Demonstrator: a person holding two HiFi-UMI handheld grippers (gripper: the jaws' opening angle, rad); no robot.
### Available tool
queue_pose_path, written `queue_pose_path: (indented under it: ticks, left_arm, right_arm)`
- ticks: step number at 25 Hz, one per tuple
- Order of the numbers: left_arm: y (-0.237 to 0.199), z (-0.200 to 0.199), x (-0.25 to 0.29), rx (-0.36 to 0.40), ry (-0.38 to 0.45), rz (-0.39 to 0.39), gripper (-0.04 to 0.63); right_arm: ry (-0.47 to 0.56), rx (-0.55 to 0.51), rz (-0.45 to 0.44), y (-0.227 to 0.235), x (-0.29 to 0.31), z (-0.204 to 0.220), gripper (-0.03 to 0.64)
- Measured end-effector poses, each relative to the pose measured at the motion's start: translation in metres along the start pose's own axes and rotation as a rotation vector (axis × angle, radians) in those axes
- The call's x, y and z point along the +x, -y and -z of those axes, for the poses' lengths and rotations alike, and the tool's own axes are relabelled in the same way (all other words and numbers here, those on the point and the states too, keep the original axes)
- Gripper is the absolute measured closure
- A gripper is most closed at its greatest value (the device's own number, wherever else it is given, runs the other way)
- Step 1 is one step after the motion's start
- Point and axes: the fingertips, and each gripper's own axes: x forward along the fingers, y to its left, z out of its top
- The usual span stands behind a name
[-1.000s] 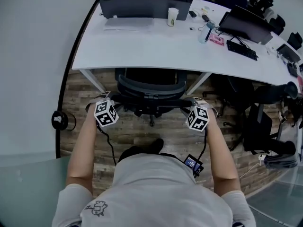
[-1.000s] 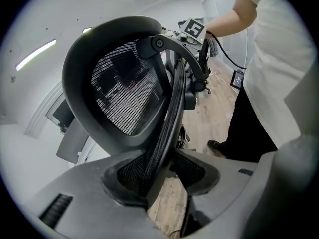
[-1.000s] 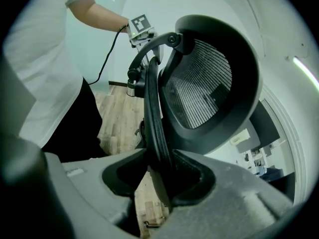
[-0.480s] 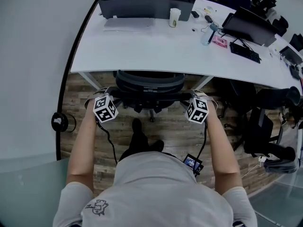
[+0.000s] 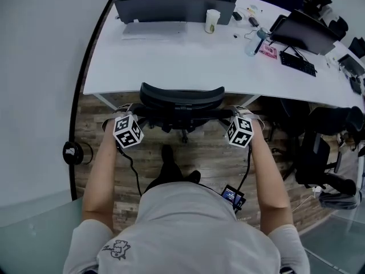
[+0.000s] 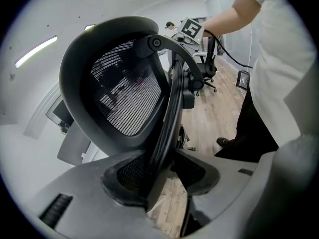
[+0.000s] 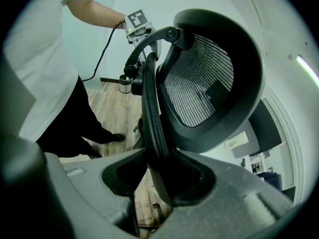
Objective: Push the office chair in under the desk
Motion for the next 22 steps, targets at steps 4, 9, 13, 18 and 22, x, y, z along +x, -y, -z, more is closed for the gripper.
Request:
queue_pose_path:
  ticks: [4, 9, 13, 18, 22]
  left_arm:
    - [-0.020, 0.004, 0.008, 0.007, 0.008, -0.006, 0.417]
    - [-0.040, 0.008, 0.014, 0.010, 0.011, -0.002, 0.417]
    - [-0.049, 0.011, 0.017, 0.012, 0.010, -0.005, 0.417]
    - [-0.050, 0.011, 0.018, 0.016, 0.011, -0.008, 0.417]
    - [-0.050, 0.012, 0.018, 0.018, 0.015, -0.011, 0.417]
  right_arm:
    - [-0.006, 0.003, 0.007, 0.018, 0.011, -0.005, 0.460]
    - [-0.008, 0.001, 0.011, 0.035, 0.020, -0.010, 0.460]
    - [-0.012, -0.001, 0.008, 0.042, 0.024, -0.013, 0.460]
    - [-0.013, 0.001, 0.007, 0.043, 0.026, -0.013, 0.460]
    - [-0.015, 0.002, 0.012, 0.043, 0.026, -0.014, 0.460]
